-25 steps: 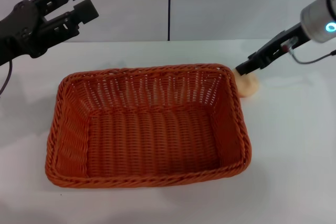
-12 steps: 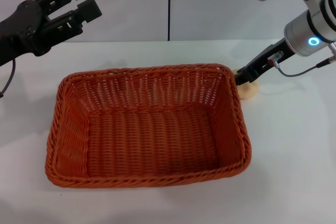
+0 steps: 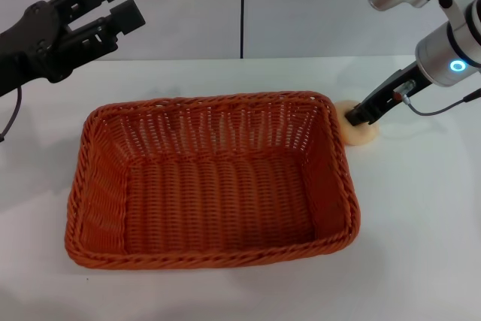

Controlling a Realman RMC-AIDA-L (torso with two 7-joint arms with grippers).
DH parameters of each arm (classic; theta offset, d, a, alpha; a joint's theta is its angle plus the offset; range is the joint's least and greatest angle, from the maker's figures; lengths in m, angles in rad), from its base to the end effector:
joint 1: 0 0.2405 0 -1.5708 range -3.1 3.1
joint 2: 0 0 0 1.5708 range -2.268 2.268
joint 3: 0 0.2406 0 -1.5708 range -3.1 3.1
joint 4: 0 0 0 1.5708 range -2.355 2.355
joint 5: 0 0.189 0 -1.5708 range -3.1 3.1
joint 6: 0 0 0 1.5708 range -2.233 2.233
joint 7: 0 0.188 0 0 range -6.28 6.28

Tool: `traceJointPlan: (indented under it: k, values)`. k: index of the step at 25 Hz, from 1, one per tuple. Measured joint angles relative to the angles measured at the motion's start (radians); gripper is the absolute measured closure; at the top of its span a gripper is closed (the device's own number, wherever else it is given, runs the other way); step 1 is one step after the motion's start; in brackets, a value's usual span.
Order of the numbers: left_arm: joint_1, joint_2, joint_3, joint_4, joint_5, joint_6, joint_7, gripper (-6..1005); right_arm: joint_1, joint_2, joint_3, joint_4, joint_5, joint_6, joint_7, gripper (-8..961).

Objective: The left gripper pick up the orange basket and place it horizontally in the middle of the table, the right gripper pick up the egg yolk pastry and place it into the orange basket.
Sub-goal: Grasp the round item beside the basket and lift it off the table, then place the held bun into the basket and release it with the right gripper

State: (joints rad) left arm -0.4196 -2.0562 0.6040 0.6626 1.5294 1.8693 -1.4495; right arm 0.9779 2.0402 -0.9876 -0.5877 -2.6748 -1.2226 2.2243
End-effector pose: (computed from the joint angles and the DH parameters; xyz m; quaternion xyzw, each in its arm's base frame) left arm -0.1827 0.2981 0.0552 -0.8360 -0.1891 -0.4958 0.1399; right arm 0.2104 0.4041 -0.0580 -0.9206 0.3234 -0.1447 0.1644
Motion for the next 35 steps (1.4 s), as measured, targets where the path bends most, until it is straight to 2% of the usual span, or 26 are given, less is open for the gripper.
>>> traceJointPlan:
  k: [6, 11, 12, 13, 15, 16, 17, 18, 23, 26, 29, 35]
  values:
    - [-0.002, -0.001, 0.010, 0.000, 0.000, -0.001, 0.007, 215, -0.039, 0.005, 0.008, -0.068, 0.008, -0.005, 0.000, 909]
    - [-0.002, -0.001, 0.010, -0.001, 0.000, -0.001, 0.008, 215, -0.118, 0.012, 0.012, -0.204, 0.092, -0.020, 0.000, 924]
    - [-0.002, -0.001, 0.010, -0.001, 0.000, -0.001, 0.008, 215, -0.161, 0.013, 0.012, -0.275, 0.151, -0.033, 0.000, 923]
    - [-0.002, -0.001, 0.009, -0.001, 0.000, -0.001, 0.008, 215, -0.161, 0.013, 0.012, -0.275, 0.151, -0.033, 0.000, 923]
    - [-0.002, -0.001, 0.009, -0.001, -0.001, -0.002, 0.008, 215, -0.213, 0.021, 0.007, -0.368, 0.212, -0.053, 0.000, 924]
    - [-0.001, -0.001, 0.009, -0.002, -0.002, -0.002, 0.008, 214, -0.241, 0.026, 0.000, -0.429, 0.245, -0.067, -0.003, 925]
    - [-0.001, -0.001, 0.009, -0.001, -0.002, -0.002, 0.008, 214, -0.303, 0.034, -0.025, -0.554, 0.324, -0.096, -0.006, 925]
    - [0.000, -0.001, 0.009, -0.001, -0.002, -0.002, 0.008, 214, -0.303, 0.034, -0.025, -0.554, 0.324, -0.096, -0.006, 926]
    - [0.003, -0.001, 0.011, -0.003, 0.000, -0.002, 0.008, 214, -0.435, 0.037, -0.119, -0.777, 0.570, -0.136, -0.071, 928]
    - [0.003, -0.001, 0.011, -0.003, 0.000, -0.002, 0.007, 214, -0.454, 0.038, -0.154, -0.802, 0.736, -0.203, -0.185, 928]
    - [0.003, -0.001, 0.011, -0.008, -0.001, -0.001, 0.007, 214, -0.445, 0.034, -0.197, -0.766, 0.846, -0.232, -0.262, 929]
    - [0.000, 0.002, 0.011, -0.026, 0.000, -0.001, 0.008, 214, -0.424, 0.032, -0.273, -0.728, 0.873, -0.222, -0.301, 892]
